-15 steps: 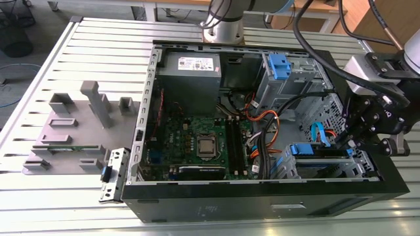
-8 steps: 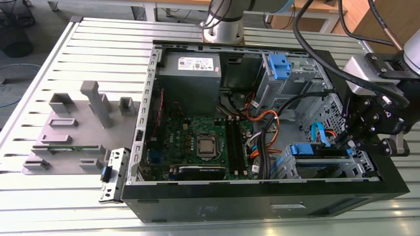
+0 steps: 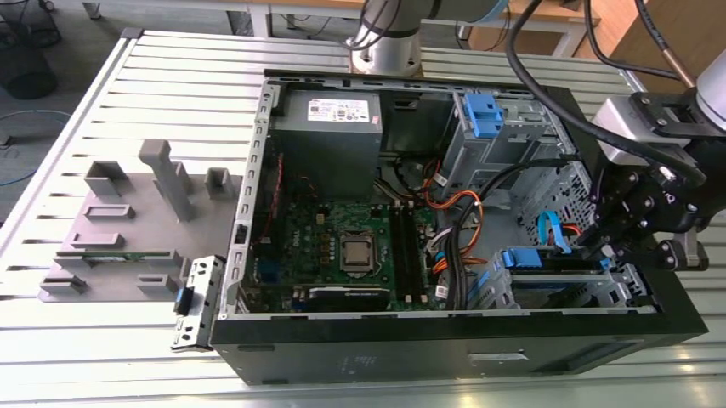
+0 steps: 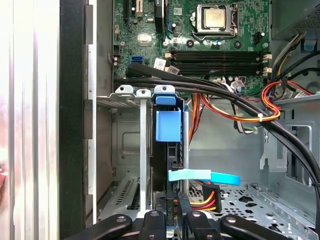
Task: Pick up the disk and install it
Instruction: 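Insert the second disk wire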
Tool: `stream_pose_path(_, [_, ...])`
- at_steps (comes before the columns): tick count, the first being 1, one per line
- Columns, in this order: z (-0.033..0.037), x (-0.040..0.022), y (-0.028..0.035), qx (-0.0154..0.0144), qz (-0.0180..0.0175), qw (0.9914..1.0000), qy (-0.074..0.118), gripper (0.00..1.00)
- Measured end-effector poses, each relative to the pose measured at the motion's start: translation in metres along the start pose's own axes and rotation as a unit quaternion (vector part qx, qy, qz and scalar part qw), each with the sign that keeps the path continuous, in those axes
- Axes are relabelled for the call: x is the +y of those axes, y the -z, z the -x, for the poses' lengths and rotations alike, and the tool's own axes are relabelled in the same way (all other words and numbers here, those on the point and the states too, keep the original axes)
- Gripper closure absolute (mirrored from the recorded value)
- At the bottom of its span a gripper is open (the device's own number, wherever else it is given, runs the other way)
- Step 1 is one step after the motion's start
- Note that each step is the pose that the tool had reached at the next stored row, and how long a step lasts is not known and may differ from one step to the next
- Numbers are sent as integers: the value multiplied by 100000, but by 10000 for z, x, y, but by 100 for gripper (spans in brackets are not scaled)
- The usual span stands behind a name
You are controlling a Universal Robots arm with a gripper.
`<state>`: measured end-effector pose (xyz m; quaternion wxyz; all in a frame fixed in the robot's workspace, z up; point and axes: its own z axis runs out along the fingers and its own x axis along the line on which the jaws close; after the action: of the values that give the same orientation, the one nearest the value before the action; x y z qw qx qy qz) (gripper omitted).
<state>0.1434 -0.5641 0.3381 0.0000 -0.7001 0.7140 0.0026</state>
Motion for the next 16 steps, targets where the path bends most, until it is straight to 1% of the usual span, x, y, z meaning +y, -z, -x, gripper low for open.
stream_pose_path(3, [12, 0, -16, 89, -2, 100000, 44, 76])
stream_pose_path(7, [33, 0, -33, 96, -2, 100000, 127, 76])
stream_pose_path(16, [36, 1, -33, 114, -2, 100000, 128, 78])
